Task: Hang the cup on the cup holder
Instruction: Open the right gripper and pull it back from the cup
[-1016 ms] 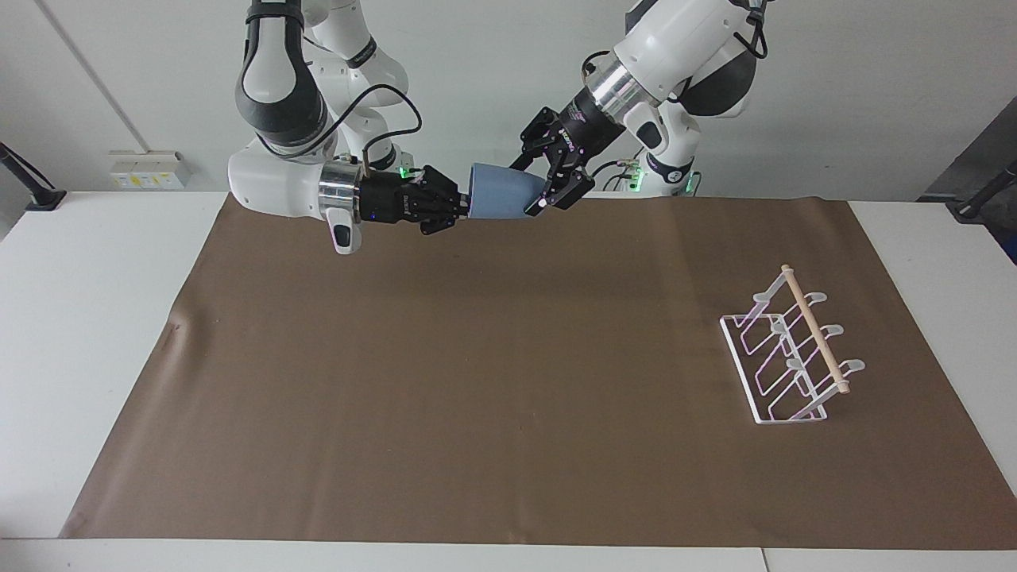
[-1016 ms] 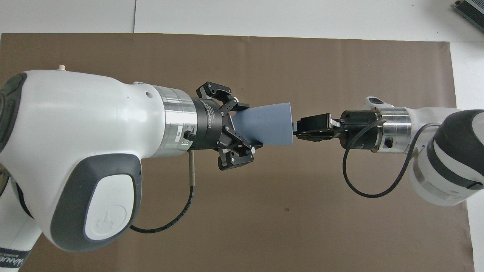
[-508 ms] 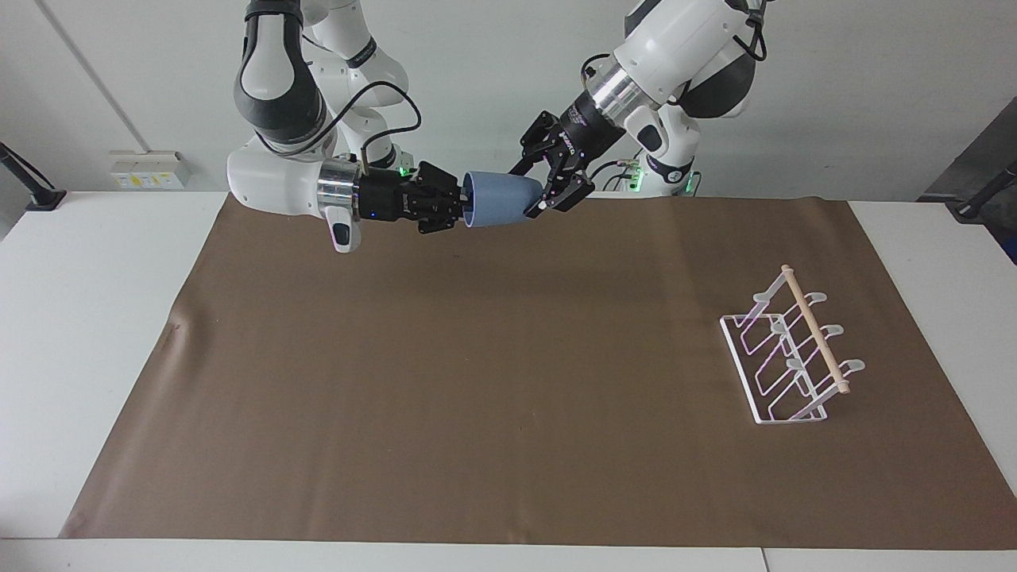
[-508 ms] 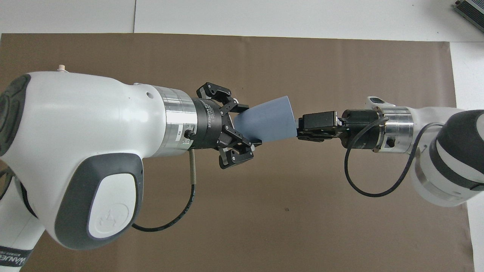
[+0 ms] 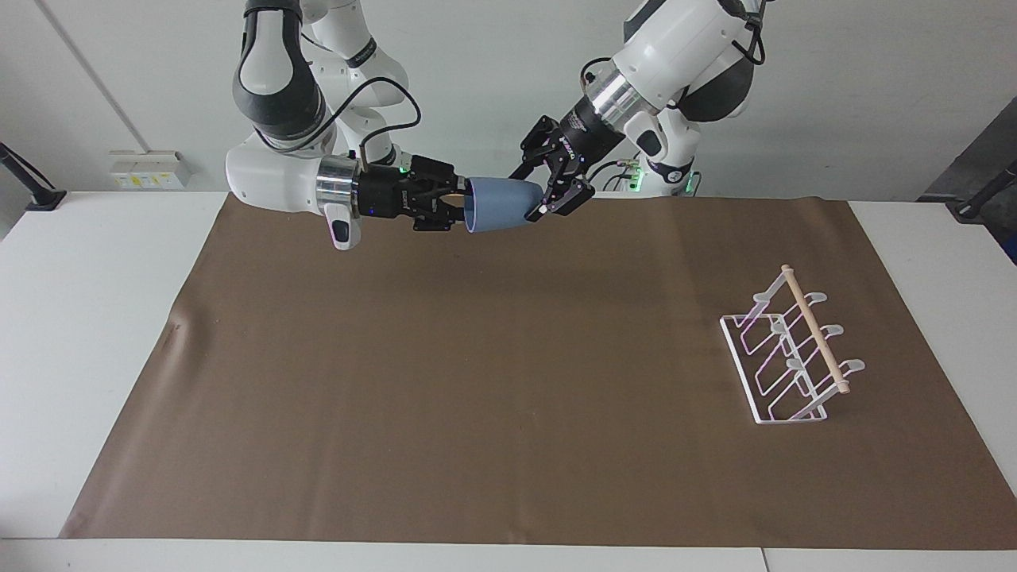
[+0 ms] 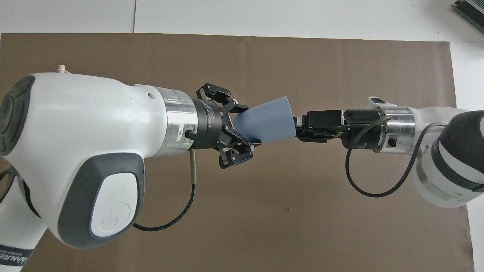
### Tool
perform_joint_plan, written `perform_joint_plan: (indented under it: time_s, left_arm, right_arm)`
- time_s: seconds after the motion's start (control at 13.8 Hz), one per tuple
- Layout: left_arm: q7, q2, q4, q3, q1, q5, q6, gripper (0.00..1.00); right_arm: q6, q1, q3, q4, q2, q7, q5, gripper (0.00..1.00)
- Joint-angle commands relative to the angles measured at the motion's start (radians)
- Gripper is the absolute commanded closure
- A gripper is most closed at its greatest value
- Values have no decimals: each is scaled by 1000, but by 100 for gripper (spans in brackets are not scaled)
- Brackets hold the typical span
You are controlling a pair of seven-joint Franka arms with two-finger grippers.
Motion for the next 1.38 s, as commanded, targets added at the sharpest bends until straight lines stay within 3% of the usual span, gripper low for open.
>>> perform_joint_plan:
  time_s: [0.0,0.36,0.73,1.02,1.31]
  left_arm:
    - [-12,-26,-33,12,-14,5,24,100]
    - [10,-26,-32,12,-8,42,10,100]
    - [51,-27,-30,18,-5,113,-5,100]
    - [139,-33,-30,27,35,113,-73,100]
    - [151,-33,-32,29,37,111,-77,100]
  right_arm:
    - [7,-6,0,-7,-14,21,8,37]
    - [4,-35,-6,4,-12,13,-90,33]
    - [6,-82,-8,68,-14,13,-330,0]
    - [9,-105,-11,136,-15,21,-553,0]
    - [12,-115,-12,162,-21,24,-614,0]
